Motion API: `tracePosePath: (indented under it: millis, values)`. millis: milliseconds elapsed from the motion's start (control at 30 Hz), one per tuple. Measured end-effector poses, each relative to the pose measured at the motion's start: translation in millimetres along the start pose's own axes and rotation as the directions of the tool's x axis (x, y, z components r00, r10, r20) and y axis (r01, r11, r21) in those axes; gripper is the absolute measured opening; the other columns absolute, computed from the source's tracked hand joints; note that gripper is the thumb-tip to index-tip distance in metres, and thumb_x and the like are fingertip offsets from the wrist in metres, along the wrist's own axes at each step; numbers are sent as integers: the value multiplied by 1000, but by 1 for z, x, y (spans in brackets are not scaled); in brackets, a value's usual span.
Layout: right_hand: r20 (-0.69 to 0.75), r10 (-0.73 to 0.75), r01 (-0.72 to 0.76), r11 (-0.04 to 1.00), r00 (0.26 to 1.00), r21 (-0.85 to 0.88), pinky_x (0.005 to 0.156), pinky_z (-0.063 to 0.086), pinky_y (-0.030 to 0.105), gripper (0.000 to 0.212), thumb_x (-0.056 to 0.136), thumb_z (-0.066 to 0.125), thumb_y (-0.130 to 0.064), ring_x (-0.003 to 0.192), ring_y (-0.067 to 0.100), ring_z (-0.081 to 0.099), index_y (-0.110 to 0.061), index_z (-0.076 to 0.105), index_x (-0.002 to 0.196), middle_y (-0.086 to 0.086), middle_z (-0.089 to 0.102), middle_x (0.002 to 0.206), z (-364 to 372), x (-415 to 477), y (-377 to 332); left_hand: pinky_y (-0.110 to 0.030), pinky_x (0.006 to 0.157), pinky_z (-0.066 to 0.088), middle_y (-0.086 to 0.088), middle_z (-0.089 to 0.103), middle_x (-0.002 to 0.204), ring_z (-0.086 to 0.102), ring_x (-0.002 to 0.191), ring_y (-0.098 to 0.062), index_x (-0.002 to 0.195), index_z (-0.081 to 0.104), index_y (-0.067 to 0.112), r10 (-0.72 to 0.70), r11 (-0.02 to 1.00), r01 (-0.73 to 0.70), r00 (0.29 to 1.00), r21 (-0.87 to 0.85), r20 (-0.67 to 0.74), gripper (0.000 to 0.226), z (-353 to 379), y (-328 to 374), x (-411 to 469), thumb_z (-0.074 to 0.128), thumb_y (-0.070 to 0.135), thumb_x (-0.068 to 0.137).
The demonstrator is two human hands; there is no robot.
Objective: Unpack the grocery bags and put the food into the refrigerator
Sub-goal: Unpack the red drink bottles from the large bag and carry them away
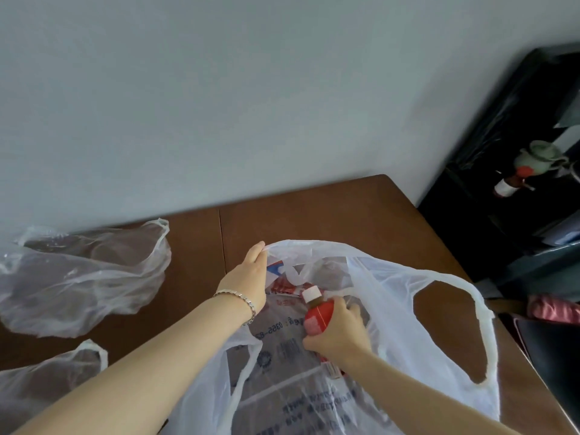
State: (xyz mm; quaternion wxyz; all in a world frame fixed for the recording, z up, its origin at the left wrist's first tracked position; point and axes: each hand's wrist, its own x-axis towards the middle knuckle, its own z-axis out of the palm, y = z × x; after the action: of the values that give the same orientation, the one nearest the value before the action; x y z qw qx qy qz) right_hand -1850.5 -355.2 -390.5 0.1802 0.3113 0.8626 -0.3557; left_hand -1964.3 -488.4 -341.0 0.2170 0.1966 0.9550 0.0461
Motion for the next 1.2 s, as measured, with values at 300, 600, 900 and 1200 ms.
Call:
tracePosePath:
  millis: [300,600,900,1200]
  values:
    - [-170,-231,285,833,958,474,62,45,11,60,63,83,-16,95,5,57,-43,42,98,-13,55,106,-97,-104,19,-40,115,17,-1,4,158,17,141,-26,135,43,20,28,960,-45,998,278,64,48,-36,47,-32,46,11,88]
    - [-612,-198,413,881,766,232,75,42,9,63,61,84,-32,98,1,52,-45,39,102,-19,48,108,-231,-249,130,-30,92,41,0,51,130,51,116,-22,121,55,22,539,818,-518,842,251,-17,32,-66,264,-134,40,18,93]
    - [-838,78,114,980,539,165,77,44,14,65,63,84,-31,98,10,47,-33,43,113,-11,40,107,-286,-479,355,-29,88,45,1,60,120,57,109,-22,113,60,24,837,497,-830,536,252,115,28,20,514,-368,42,22,92]
    - [-877,443,-220,889,184,402,85,47,28,70,60,84,-28,95,17,52,-24,45,118,-1,46,109,-281,-771,564,-28,89,48,0,64,115,60,105,-21,105,65,21,967,78,-990,104,118,231,24,146,727,-649,47,22,88]
